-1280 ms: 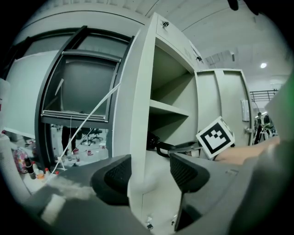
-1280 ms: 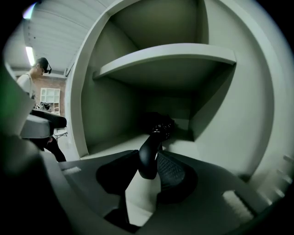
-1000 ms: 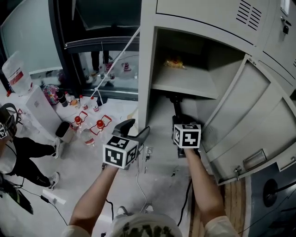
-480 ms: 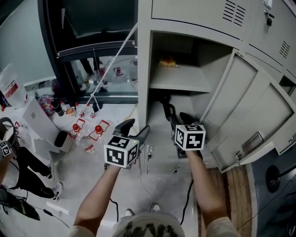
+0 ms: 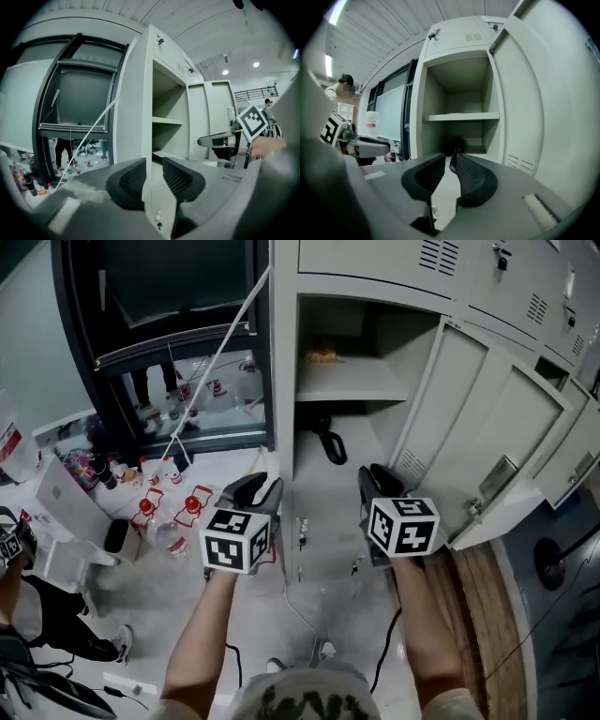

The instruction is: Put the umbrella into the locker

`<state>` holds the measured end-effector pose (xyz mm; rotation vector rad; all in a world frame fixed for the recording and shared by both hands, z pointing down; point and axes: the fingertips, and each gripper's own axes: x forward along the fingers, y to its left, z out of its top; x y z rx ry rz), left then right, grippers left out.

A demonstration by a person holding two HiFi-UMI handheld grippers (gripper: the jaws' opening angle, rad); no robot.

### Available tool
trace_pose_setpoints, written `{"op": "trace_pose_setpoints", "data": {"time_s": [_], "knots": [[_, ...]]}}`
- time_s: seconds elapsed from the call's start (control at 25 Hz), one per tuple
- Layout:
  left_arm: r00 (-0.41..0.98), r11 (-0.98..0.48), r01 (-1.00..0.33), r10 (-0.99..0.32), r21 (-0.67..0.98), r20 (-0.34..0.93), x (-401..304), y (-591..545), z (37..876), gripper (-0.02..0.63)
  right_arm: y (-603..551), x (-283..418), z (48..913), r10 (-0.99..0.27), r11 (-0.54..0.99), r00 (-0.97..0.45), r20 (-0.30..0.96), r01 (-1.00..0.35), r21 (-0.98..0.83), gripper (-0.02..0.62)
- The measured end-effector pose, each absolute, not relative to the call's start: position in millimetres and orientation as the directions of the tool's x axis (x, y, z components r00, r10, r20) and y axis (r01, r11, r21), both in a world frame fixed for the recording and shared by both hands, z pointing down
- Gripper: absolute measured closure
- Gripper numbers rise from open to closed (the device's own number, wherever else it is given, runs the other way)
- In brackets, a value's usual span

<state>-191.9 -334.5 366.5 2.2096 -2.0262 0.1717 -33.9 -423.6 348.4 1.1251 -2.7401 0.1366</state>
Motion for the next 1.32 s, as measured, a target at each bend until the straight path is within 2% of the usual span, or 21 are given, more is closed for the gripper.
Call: {"op": "trace_pose_setpoints", "data": {"time_s": [0.2,0.36,1.32], "knots": [[0.121,-0.121,-0.993,-0.977,0.015,0.176,-187,-323,363,0.514,-394,-14,339,-0.721,0.681,-0.671,0.173,-0.733,-0.008,0.571],[0.137,-0.134,-0.991,-0.976,0.027,0.167,-186,-318,359,0.600,-376,-7,337,-0.726,0.677,-0.667,0.168,-0.736,0.003,0.597],[0.190,-0.194,-0.981,-0.960,0.000,0.205,-182,-317,369,0.600,-368,8,337,-0.775,0.622,-0.616,0.144,-0.783,-0.002,0.597]]}}
